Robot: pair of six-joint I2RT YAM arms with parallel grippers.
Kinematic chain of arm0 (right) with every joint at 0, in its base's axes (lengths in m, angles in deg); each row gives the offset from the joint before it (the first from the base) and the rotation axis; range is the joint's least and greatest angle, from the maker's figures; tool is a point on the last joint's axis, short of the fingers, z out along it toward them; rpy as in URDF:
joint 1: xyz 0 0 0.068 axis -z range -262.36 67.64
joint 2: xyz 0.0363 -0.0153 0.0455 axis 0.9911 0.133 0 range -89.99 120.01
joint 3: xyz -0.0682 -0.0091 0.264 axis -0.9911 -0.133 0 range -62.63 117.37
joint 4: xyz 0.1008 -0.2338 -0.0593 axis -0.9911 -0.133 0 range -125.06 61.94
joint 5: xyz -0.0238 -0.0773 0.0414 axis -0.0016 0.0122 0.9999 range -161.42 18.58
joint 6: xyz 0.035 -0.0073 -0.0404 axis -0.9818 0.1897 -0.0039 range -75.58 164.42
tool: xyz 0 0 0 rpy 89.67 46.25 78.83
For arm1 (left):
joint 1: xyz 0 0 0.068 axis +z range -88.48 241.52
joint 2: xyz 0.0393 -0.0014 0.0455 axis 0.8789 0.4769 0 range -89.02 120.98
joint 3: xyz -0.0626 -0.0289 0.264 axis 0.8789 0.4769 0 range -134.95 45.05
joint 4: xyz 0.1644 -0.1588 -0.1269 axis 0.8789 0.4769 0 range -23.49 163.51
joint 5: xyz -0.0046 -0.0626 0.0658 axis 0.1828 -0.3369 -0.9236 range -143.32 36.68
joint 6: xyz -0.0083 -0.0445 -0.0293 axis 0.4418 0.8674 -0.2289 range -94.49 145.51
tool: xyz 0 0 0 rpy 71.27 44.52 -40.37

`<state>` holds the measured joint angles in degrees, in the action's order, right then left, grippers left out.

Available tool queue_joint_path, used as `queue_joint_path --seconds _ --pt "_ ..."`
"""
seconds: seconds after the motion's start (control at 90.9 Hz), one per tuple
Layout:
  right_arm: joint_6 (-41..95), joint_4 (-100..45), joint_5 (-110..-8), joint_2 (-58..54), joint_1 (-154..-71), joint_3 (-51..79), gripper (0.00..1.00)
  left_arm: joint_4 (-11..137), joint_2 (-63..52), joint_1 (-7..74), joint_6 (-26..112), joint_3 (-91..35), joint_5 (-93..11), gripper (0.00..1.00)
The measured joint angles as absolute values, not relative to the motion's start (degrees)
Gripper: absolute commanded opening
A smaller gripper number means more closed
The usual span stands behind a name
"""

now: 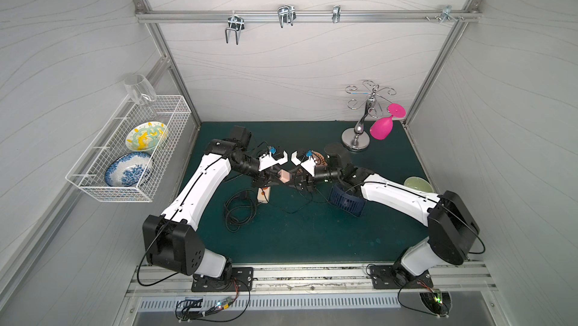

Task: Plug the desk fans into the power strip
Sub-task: Pick up the plug from the center of the board.

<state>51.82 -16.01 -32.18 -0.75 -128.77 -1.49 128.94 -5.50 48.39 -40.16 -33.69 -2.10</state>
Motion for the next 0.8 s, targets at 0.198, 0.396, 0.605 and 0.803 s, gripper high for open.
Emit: queue_joint_path --seconds 0.198,0.396,0.605,0.803 --pt "52.8 -16.4 -32.4 -0.8 -128.8 -1.7 0.17 129.6 -4.8 48.3 -40.0 -33.9 -2.2 0.0" --pt "53.0 -15.8 -32.6 -0.8 -128.8 -2.3 0.51 130.1 -4.5 48.1 -40.2 -34.2 -2.8 0.0" --pt "55.1 -15.6 -34.6 -3.0 -128.8 -6.6 0.71 131.1 -4.2 48.0 -41.7 -35.9 -5.4 0.0" --pt "56.7 -16.9 -36.9 -10.3 -127.5 -13.6 0.79 133.2 -2.8 48.3 -43.7 -37.6 -9.8 0.0"
